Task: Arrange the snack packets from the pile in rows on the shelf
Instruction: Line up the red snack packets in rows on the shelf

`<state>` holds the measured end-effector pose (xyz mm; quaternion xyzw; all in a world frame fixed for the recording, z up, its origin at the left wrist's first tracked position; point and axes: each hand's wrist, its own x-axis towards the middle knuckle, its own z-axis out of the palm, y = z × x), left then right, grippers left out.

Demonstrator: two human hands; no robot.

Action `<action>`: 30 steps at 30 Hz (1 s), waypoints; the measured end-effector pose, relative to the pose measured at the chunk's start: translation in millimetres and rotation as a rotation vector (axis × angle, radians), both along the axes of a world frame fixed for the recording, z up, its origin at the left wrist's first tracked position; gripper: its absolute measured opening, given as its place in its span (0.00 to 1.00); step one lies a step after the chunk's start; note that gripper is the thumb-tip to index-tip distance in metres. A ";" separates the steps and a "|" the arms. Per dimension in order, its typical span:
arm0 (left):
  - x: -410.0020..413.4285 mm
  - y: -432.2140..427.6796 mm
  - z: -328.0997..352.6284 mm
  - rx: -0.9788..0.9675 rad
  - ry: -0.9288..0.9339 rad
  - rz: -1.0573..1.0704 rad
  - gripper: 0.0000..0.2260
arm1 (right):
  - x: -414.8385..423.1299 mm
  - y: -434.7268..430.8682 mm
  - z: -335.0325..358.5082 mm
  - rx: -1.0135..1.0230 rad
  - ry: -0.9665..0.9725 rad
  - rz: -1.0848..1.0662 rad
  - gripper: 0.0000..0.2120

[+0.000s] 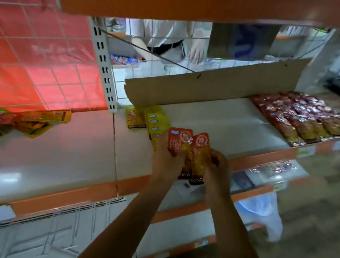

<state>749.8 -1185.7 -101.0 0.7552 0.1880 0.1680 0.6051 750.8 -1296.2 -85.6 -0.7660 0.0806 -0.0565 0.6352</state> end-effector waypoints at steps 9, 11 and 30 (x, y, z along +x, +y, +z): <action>14.6 -102.4 -1.2 -0.030 0.071 -0.060 0.22 | 0.4 -101.7 4.1 0.049 0.018 -0.063 0.10; 17.6 -122.8 -0.3 -0.003 0.067 -0.061 0.20 | 2.7 -121.7 4.8 0.074 0.026 -0.069 0.07; 145.9 -199.9 6.0 -0.044 0.106 -0.116 0.19 | 123.1 -195.8 9.8 0.096 0.028 -0.059 0.10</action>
